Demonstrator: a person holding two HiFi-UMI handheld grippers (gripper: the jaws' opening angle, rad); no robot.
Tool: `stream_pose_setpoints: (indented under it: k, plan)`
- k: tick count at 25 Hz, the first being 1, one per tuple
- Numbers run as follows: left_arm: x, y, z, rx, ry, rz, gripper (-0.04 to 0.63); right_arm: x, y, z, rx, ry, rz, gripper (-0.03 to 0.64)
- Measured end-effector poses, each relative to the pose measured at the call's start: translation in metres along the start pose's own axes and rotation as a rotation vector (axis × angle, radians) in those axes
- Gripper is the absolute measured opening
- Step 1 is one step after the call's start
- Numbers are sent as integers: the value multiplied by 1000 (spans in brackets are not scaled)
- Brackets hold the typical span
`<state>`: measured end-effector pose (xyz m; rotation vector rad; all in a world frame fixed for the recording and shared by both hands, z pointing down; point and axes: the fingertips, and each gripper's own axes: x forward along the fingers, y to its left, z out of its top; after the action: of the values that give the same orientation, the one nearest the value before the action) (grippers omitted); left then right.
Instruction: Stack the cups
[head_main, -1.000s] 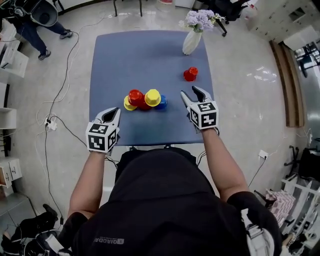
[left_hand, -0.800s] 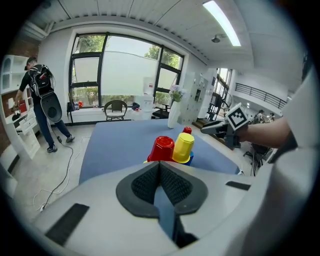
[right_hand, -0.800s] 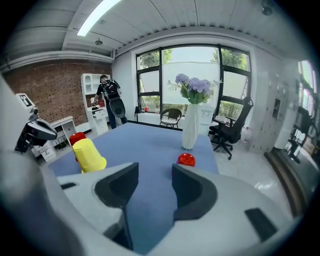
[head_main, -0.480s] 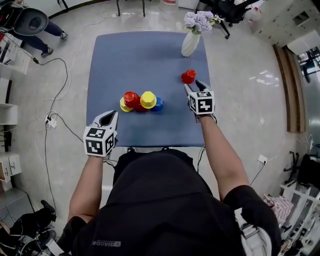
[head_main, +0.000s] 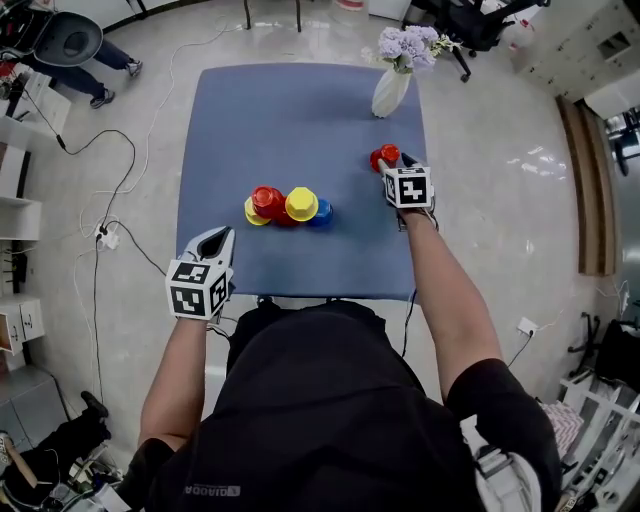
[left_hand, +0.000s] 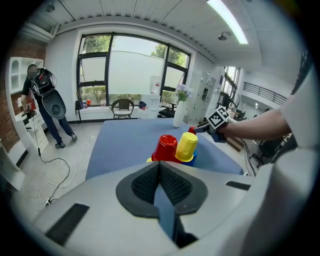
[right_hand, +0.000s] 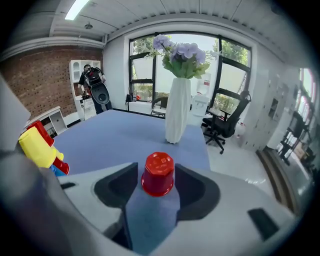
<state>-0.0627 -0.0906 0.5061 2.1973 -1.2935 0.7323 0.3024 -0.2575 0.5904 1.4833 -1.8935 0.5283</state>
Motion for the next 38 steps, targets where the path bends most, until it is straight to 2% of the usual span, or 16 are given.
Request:
stream_pose_setpoints:
  k: [16,21,26,38]
  plan:
    - [-7,17,-8,-18,12,15,3,21,-8,-5,21,62,-62,218]
    - [-4,21,-8,-16,10,4,3,12,-2,4,-10,14,-60,213]
    - [0,23,-4,-4,6,-15,3,-3,4,16,6,-29,-56,213]
    - [6,26,11,58,-15,-80,3,-74,47,56,32,-184,29,213]
